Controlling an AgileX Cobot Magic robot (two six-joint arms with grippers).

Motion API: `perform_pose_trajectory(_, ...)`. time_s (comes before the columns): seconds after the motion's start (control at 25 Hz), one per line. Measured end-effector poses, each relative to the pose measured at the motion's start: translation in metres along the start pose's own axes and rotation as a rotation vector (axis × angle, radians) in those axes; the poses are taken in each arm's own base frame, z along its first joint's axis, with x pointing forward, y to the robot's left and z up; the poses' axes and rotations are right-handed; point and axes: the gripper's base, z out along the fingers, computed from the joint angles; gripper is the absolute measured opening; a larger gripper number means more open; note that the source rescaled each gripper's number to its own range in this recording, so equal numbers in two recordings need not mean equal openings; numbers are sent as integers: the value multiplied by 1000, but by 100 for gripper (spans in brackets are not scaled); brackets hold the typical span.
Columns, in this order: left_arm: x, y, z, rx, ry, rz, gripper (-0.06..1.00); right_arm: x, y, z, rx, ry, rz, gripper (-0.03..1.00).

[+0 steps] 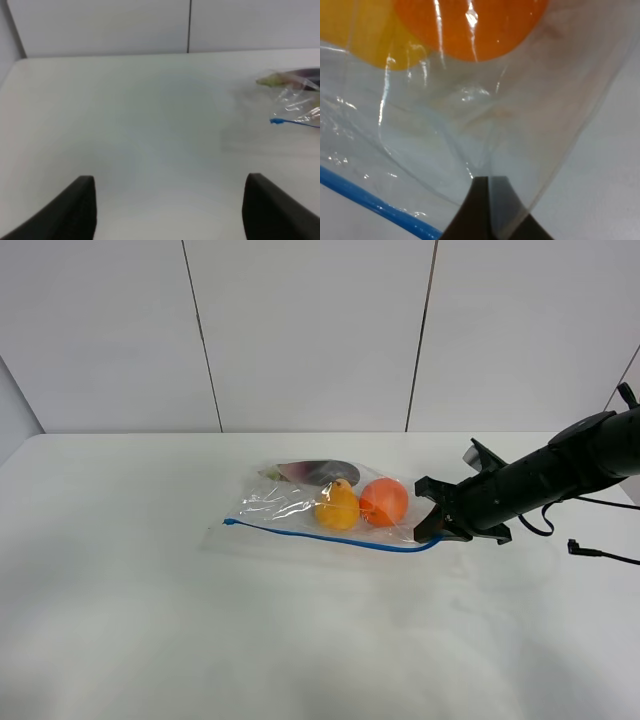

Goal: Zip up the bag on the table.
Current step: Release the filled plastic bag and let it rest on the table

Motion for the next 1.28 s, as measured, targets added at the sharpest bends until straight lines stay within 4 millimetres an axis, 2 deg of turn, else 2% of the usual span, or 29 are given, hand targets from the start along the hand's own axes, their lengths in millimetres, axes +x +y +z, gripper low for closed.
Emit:
perform_pose_trajectory(0.44, 30, -4, 22, 49, 171, -30, 68, 1, -2, 0, 17, 11, -25, 0)
perform_pose_trajectory(1.28, 32, -5, 25, 58, 169, -36, 68, 1, -2, 0, 17, 11, -25, 0)
